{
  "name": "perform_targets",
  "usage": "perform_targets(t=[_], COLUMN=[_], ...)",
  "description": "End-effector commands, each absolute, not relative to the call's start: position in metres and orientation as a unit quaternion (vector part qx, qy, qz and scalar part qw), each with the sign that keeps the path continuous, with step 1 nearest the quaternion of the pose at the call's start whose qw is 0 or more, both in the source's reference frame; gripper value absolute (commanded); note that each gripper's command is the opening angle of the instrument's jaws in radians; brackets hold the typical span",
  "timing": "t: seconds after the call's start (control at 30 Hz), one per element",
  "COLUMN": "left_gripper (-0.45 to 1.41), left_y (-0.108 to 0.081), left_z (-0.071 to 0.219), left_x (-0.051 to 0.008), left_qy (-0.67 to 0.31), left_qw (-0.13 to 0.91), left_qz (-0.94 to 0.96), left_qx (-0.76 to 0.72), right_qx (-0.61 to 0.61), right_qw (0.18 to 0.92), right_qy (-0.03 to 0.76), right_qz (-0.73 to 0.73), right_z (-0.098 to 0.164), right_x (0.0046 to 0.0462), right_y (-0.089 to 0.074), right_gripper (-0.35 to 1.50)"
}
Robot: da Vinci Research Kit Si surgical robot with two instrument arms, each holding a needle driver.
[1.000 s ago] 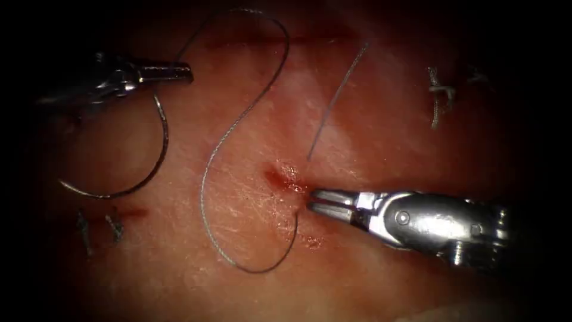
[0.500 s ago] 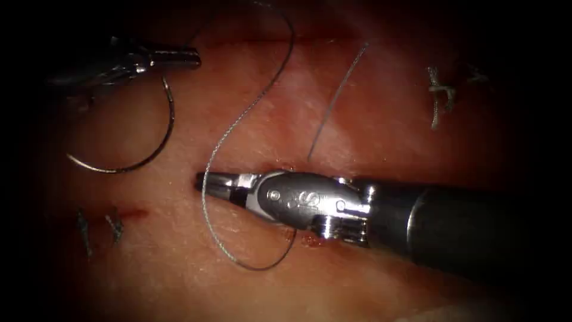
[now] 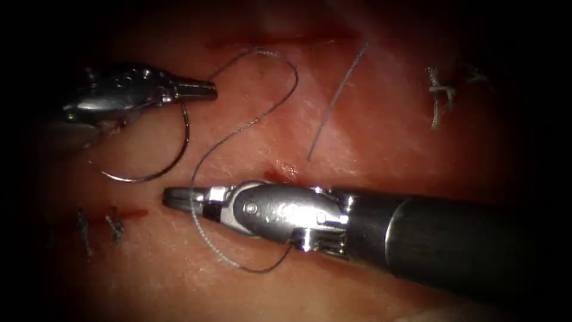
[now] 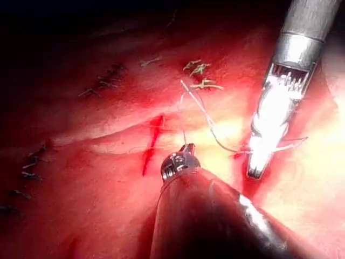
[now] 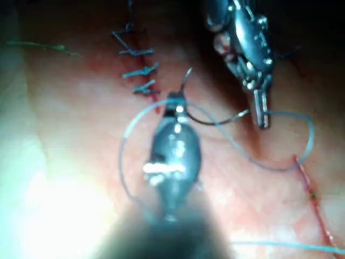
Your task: Wound Closure
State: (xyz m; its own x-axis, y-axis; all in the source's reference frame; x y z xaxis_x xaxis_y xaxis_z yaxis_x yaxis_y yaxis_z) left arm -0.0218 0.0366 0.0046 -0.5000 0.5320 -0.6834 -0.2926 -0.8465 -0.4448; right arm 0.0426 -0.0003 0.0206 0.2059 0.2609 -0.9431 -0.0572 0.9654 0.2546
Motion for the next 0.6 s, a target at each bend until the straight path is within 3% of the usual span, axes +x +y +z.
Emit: perform_targets(t=[0.03,0.6], left_gripper=[-0.45,-0.45], left_y=[0.0365,0.0325], left_z=[0.0055,0.0079], left_x=[-0.0224,-0.0231], left_qy=[-0.138,-0.151], left_qw=[0.240,0.231], left_qz=[0.854,0.859], left_qx=[-0.441,-0.431], right_qx=[0.078,0.033], right_qw=[0.765,0.702], right_qy=[0.629,0.687], right_qz=[0.112,0.185], right_z=[0.0207,0.0164], right_x=[0.0431,0.0390], right_y=[-0.0001,0.0024], right_gripper=[-0.35,-0.35])
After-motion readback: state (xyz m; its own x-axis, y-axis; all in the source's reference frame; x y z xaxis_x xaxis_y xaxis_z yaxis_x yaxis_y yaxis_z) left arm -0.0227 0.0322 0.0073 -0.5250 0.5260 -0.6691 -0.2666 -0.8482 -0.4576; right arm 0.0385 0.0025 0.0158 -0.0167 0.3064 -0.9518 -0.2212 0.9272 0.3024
